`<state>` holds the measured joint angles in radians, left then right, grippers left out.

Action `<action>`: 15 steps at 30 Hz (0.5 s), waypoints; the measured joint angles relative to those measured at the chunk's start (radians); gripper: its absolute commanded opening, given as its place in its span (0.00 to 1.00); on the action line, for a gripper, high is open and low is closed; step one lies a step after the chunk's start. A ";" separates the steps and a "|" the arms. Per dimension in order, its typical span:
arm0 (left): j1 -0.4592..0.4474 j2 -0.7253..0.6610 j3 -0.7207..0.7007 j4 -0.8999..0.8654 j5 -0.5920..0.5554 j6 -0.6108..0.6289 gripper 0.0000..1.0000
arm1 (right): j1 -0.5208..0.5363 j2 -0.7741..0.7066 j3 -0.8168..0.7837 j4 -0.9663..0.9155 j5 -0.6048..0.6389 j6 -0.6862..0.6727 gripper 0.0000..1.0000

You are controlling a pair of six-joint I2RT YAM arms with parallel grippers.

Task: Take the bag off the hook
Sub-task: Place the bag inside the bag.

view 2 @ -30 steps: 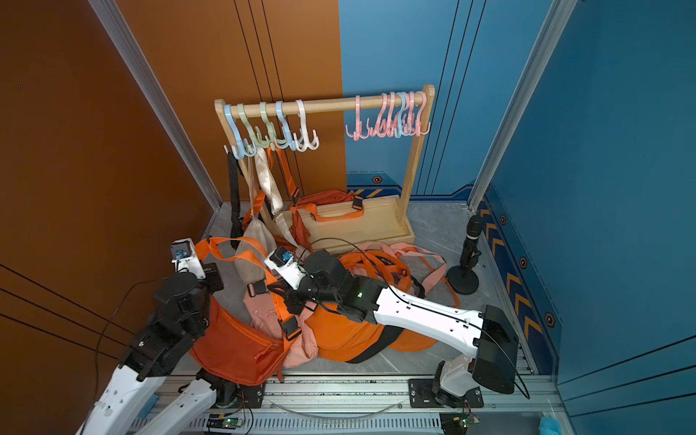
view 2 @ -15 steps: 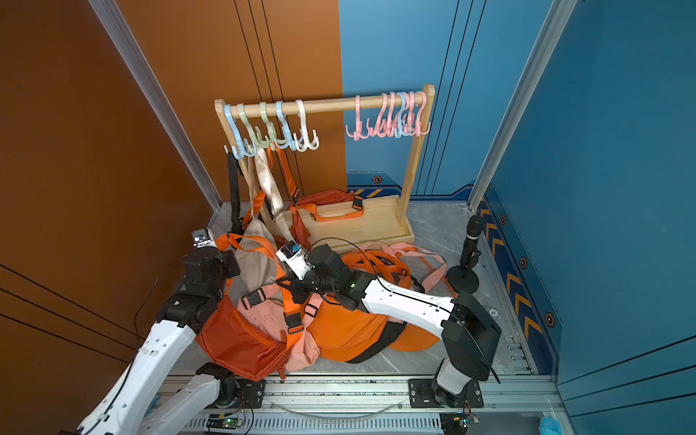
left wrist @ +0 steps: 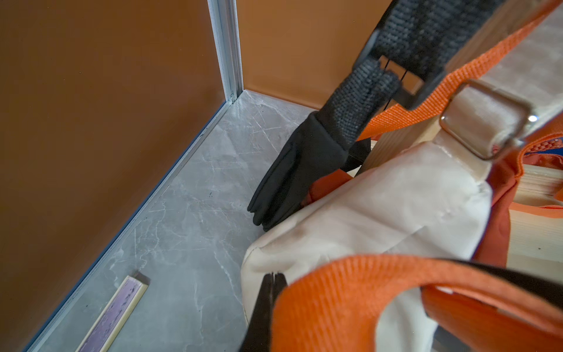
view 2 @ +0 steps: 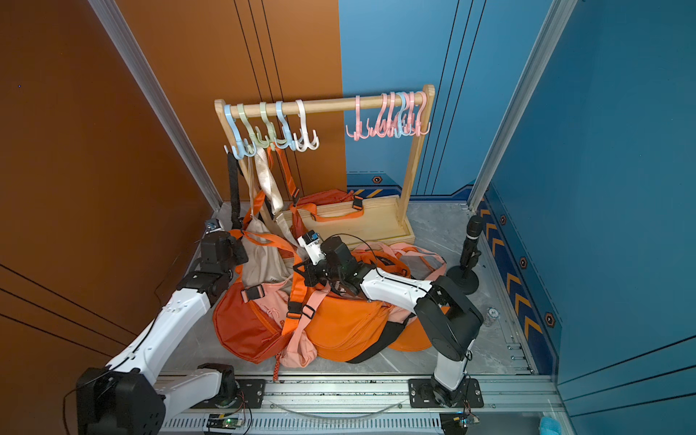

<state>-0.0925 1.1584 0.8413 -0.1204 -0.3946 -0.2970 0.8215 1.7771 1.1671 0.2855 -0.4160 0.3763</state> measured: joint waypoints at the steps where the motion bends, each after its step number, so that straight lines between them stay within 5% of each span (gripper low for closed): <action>1: 0.000 0.011 0.005 0.004 0.003 0.000 0.00 | -0.006 0.003 -0.002 0.006 -0.002 0.007 0.00; 5: 0.000 0.035 0.007 0.018 0.004 -0.008 0.01 | -0.021 0.005 -0.007 0.030 -0.011 0.025 0.00; 10: 0.000 0.034 -0.010 0.044 0.002 -0.046 0.17 | -0.023 0.005 -0.034 0.077 -0.029 0.048 0.00; 15: -0.009 0.016 -0.075 0.062 -0.013 -0.092 0.40 | -0.023 0.005 -0.068 0.104 -0.030 0.059 0.16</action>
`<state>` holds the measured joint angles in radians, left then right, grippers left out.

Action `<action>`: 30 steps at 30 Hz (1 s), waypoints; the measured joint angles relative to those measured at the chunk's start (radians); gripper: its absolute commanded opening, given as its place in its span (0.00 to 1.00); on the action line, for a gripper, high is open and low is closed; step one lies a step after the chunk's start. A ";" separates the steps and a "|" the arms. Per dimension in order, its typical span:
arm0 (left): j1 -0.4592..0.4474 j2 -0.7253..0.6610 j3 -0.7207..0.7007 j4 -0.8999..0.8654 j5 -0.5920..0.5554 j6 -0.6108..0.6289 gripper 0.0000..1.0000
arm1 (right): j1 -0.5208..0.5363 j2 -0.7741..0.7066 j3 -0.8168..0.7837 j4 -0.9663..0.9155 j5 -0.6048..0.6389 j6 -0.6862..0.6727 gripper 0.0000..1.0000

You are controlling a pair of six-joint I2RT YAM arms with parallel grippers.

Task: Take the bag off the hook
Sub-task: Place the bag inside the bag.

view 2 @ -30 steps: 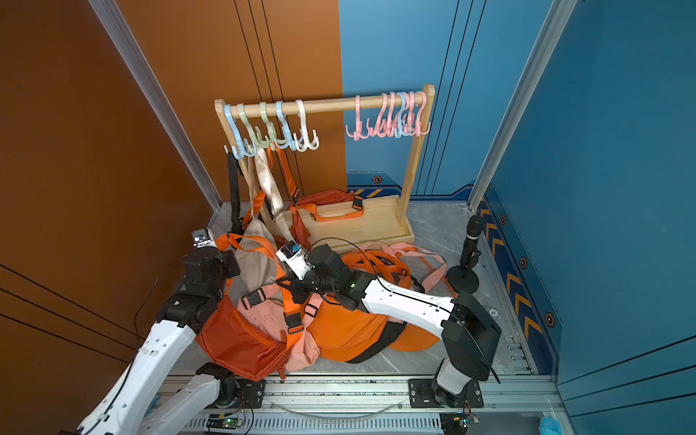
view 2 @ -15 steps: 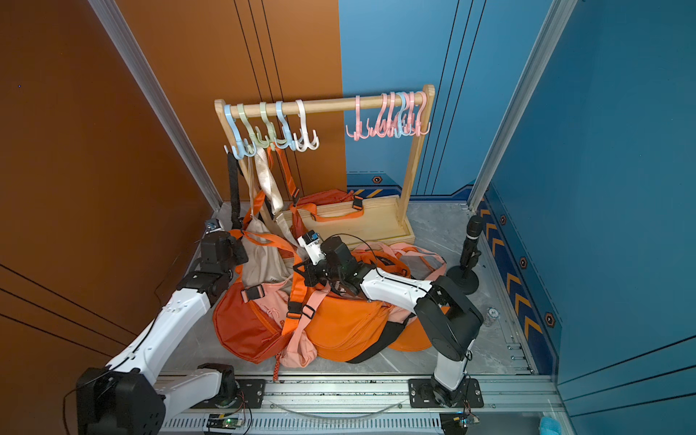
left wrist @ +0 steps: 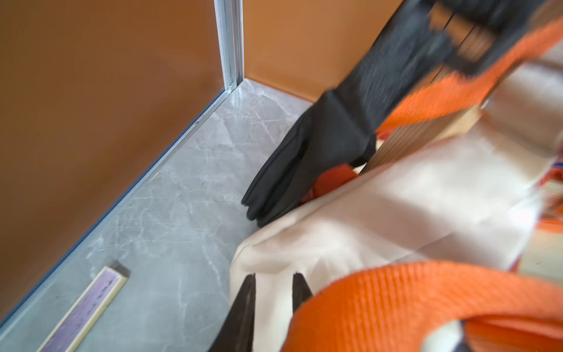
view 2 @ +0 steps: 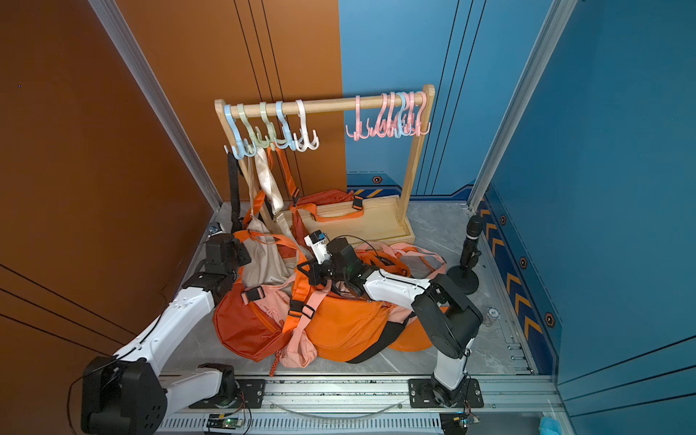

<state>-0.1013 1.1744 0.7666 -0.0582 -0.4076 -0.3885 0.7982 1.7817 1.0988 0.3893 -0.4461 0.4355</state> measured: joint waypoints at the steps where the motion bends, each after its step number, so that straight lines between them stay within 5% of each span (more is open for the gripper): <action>1: -0.005 -0.002 -0.014 0.002 -0.003 -0.010 0.43 | 0.000 0.000 -0.008 0.005 0.001 0.002 0.18; 8: -0.051 -0.046 -0.089 0.004 -0.022 -0.052 0.66 | -0.004 -0.006 -0.059 0.016 0.012 0.009 0.42; 10: -0.057 -0.071 -0.101 0.003 -0.022 -0.071 0.78 | -0.008 -0.019 -0.072 0.016 0.023 0.008 0.55; 11: -0.057 -0.085 -0.106 0.003 -0.022 -0.086 0.98 | -0.010 -0.030 -0.081 0.016 0.029 0.006 0.62; 19: -0.080 -0.259 -0.164 -0.051 -0.021 -0.148 0.98 | -0.027 -0.149 -0.122 0.013 0.089 -0.020 0.90; 30: -0.098 -0.542 -0.158 -0.217 0.008 -0.134 0.98 | -0.035 -0.255 -0.122 -0.069 0.150 -0.097 0.97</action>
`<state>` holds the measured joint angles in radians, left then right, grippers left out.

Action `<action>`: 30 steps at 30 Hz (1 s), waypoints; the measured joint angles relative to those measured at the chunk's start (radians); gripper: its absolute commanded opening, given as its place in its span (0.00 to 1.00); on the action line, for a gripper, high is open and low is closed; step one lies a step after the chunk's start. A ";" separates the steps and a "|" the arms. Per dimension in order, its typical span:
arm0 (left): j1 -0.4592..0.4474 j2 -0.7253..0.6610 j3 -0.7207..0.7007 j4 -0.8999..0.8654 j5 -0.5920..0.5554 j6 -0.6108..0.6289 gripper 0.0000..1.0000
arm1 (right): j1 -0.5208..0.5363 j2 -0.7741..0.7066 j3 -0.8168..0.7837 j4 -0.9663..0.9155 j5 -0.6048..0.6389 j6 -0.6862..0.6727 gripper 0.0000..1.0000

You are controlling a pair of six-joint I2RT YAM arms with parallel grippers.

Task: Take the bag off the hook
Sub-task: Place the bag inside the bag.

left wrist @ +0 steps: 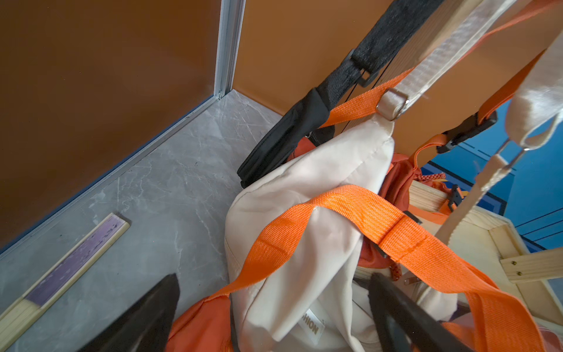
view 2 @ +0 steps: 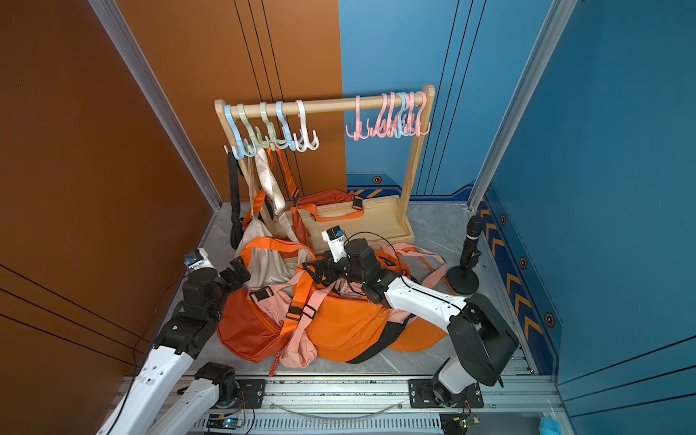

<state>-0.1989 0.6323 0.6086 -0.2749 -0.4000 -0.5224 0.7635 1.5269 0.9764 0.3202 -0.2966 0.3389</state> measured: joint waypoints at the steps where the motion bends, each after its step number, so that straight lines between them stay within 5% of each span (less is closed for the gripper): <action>1: 0.000 -0.013 0.008 -0.013 0.013 0.010 0.99 | -0.001 -0.008 0.003 -0.012 0.006 -0.006 0.97; 9: -0.009 0.050 0.197 -0.080 0.148 0.138 0.97 | -0.031 -0.052 0.076 -0.077 0.020 -0.048 0.99; 18: -0.012 0.183 0.333 -0.086 0.202 0.268 0.60 | -0.050 -0.053 0.128 -0.123 0.020 -0.074 0.84; 26: 0.001 0.382 0.457 -0.011 0.265 0.328 0.56 | -0.051 -0.053 0.169 -0.130 0.011 -0.080 0.83; 30: 0.017 0.499 0.560 0.031 0.290 0.352 0.44 | -0.051 -0.053 0.169 -0.140 0.009 -0.080 0.81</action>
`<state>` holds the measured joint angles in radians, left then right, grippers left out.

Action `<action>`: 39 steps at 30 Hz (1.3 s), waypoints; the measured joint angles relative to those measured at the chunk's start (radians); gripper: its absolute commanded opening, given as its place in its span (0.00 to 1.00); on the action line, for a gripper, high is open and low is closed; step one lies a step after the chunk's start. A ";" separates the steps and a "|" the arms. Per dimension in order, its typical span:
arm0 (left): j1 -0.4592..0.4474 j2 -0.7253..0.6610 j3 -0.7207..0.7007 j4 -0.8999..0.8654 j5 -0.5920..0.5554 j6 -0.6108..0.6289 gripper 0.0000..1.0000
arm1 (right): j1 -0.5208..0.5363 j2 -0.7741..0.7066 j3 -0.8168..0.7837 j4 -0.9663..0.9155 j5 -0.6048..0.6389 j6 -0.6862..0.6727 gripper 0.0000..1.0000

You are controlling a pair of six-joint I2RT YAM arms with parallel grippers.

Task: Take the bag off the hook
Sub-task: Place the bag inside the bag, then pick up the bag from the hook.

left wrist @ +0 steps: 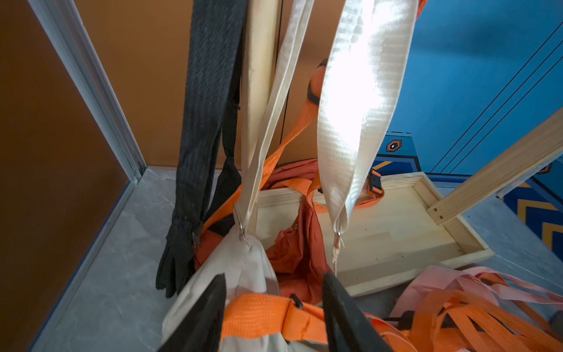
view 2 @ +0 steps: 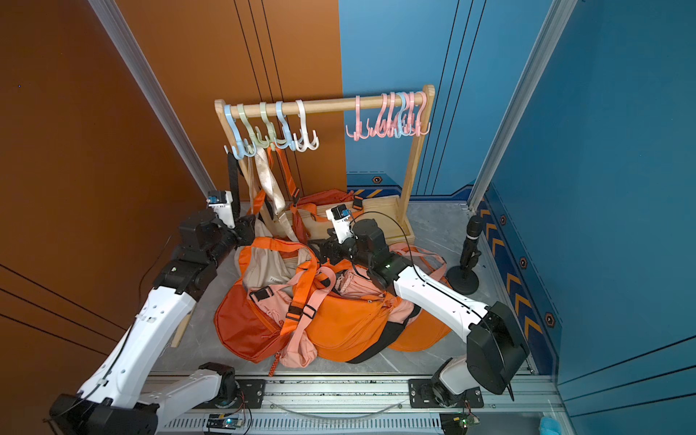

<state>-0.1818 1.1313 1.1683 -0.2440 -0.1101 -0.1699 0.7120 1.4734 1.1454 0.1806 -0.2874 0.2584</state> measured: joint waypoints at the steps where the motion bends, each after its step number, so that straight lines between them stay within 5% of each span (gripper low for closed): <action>1: 0.005 0.031 0.026 0.009 0.006 0.005 0.43 | 0.000 0.000 0.000 -0.003 0.000 0.000 0.81; 16: 0.046 0.288 0.165 0.128 0.014 0.017 0.37 | -0.014 0.000 0.000 -0.010 -0.026 0.000 0.80; 21: 0.047 0.312 0.183 0.148 0.013 0.019 0.25 | -0.045 0.000 0.013 -0.013 -0.026 0.000 0.80; 25: 0.049 0.325 0.193 0.158 0.014 0.023 0.00 | -0.047 0.001 0.026 -0.016 -0.031 0.000 0.80; 39: 0.055 0.312 0.203 0.157 0.069 -0.030 0.00 | -0.047 0.081 0.177 -0.034 -0.058 -0.001 0.78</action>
<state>-0.1265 1.4437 1.3712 -0.0868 -0.0414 -0.1997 0.6651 1.5543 1.3228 0.1467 -0.3454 0.2577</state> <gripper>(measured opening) 0.048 0.779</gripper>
